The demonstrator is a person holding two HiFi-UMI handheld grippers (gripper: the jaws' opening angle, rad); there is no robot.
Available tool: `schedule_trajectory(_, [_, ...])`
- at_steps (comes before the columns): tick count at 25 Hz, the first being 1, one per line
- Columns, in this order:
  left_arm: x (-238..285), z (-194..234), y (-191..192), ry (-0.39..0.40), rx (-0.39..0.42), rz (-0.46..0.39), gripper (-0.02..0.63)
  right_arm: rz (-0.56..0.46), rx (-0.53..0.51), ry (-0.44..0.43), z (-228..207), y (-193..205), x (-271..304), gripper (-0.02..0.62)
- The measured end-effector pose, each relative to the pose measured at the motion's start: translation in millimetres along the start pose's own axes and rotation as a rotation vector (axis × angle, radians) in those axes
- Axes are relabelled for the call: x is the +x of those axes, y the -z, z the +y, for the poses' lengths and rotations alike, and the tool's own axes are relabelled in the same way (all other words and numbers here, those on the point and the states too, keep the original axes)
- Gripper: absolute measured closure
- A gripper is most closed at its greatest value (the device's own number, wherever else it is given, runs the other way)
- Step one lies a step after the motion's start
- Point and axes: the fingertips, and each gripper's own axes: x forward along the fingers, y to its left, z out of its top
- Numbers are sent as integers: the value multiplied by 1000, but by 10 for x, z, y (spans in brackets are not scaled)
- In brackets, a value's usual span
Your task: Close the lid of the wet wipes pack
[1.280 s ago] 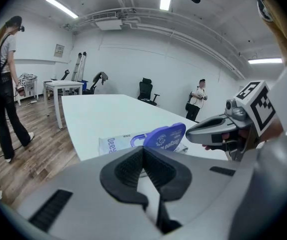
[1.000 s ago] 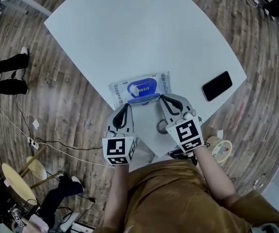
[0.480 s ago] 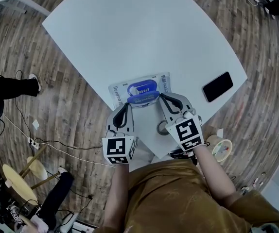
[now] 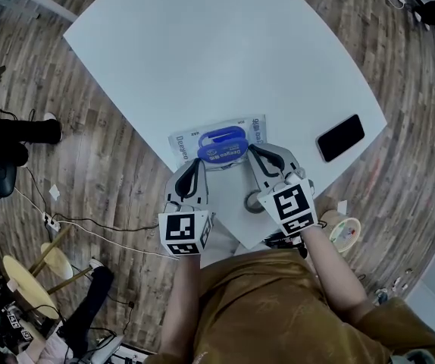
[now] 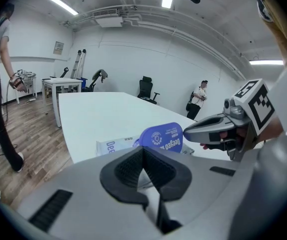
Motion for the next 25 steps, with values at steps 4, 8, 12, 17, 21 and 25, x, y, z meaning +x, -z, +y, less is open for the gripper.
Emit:
schedule_trajectory(4, [26,7,12,1,-4,4,610,2,1,-4,-6,5,29,586])
schedule_trajectory(8, [69,18,9,4,-6,6,609,6,2,-7,-23,0,65,586])
schedule_trajectory(12, [121,37,3,4,-9,11,609,9,3,-12,-33,-9,115,586])
schedule_trajectory(17, [173,47,10,3,4,17,610,13,3,-17,-45,6,166,586])
schedule_trajectory(21, [185,53,9,3,6,19,609,13,-1,-15,-61,-5,175,586])
schedule_trajectory(25, [191,57,22,5,4,19,610,15,0,-12,-63,3,197,586])
